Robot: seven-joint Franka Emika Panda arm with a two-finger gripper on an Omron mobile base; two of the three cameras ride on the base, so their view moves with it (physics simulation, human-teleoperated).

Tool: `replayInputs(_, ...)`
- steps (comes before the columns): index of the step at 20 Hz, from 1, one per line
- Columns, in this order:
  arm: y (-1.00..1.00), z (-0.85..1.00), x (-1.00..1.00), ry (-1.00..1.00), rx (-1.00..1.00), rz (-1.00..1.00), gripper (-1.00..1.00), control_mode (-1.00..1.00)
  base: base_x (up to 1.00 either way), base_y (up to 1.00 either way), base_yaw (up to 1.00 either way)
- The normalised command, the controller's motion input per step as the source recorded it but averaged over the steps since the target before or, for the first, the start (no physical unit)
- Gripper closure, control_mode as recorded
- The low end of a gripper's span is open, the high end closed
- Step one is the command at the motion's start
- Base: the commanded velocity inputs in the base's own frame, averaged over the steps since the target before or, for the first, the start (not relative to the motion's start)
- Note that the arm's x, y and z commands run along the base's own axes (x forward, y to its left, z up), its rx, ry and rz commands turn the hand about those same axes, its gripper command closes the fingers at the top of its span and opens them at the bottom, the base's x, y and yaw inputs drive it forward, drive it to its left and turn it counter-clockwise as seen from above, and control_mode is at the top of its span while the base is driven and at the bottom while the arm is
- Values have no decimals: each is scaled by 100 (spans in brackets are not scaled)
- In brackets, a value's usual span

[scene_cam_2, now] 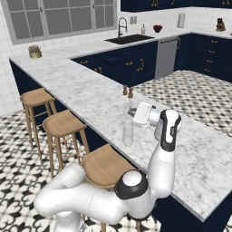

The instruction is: Take a straw from the drawer in front and place it inside the glass cup on the dining counter.

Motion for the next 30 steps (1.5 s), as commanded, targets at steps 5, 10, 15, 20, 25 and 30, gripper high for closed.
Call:
replayInputs(5,23,0,-3,0,-6,0,100,-100,0,0,0)
replayInputs(10,0,-2,-1,0,0,0,100,-100,0,0,0)
replayInputs(15,14,-4,2,0,0,0,100,-100,0,0,0)
replayInputs(20,10,-5,5,0,0,0,100,-100,0,0,0)
replayInputs(25,0,-17,32,2,0,0,100,-100,0,0,0)
replayInputs(30,-1,-16,46,0,0,0,100,-100,0,0,0)
